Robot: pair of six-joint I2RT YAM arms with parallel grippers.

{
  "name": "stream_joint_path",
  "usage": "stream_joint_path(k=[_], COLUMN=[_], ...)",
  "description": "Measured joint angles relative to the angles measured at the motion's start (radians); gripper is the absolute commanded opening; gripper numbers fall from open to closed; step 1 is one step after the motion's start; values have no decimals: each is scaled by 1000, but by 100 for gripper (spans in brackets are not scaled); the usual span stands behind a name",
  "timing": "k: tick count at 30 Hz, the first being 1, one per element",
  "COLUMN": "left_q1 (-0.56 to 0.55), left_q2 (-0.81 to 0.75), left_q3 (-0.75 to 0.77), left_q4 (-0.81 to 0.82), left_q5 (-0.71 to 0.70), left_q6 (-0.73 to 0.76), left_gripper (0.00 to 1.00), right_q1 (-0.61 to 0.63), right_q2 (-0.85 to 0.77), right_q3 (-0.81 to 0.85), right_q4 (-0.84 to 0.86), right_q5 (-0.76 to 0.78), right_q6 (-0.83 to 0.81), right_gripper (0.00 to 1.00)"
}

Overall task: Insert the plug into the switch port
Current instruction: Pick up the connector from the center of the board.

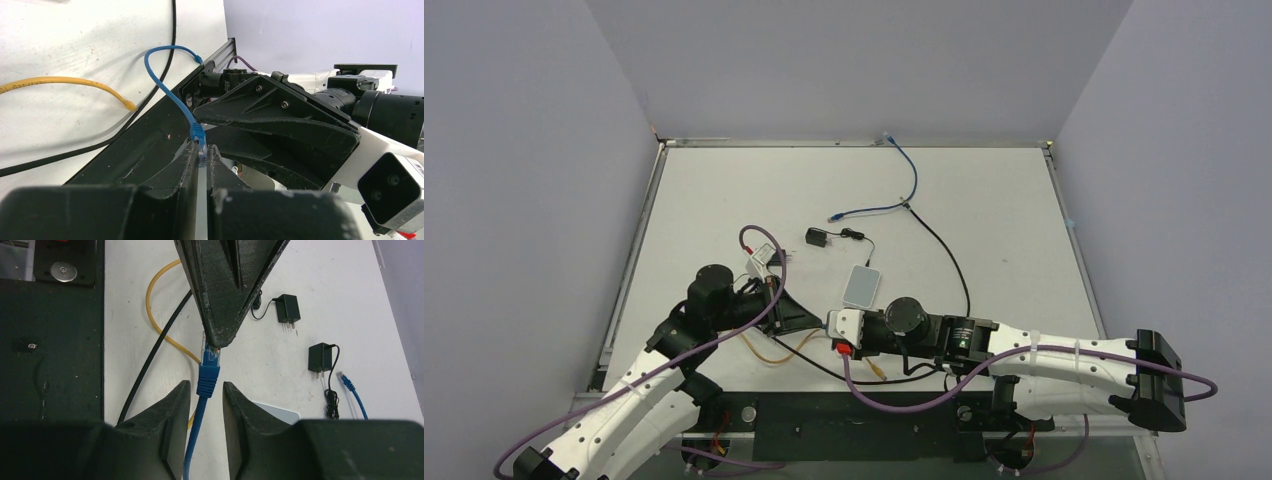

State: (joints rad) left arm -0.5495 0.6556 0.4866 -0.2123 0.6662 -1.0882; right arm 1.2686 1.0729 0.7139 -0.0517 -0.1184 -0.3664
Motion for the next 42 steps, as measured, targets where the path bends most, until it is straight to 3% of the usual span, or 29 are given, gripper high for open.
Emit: stream_joint_path(k=[8, 11, 15, 17, 19, 25, 33, 42], left_q1=[0, 0, 0, 0, 1, 2, 8, 8], left_q2=[0, 0, 0, 0, 0, -2, 60, 233], left_q3=[0, 0, 0, 0, 0, 0, -13, -58], left_q4=[2, 2, 3, 8, 19, 53, 105, 223], left_q5=[3, 3, 3, 2, 0, -30, -157, -283], left_q6=[0, 1, 1, 0, -2, 21, 93, 171], left_gripper=[0, 0, 0, 12, 31, 48, 51, 50], right_q1=[0, 0, -5, -5, -5, -39, -142, -220], right_q2=[4, 5, 5, 4, 4, 0, 0, 35], right_q3=[0, 0, 0, 0, 0, 7, 38, 47], right_q4=[14, 14, 16, 17, 21, -38, -206, -335], right_q5=[-3, -2, -1, 4, 13, 71, 192, 253], right_q6=[3, 4, 8, 10, 12, 43, 100, 121], right_gripper=[12, 0, 0, 0, 0, 0, 0, 0])
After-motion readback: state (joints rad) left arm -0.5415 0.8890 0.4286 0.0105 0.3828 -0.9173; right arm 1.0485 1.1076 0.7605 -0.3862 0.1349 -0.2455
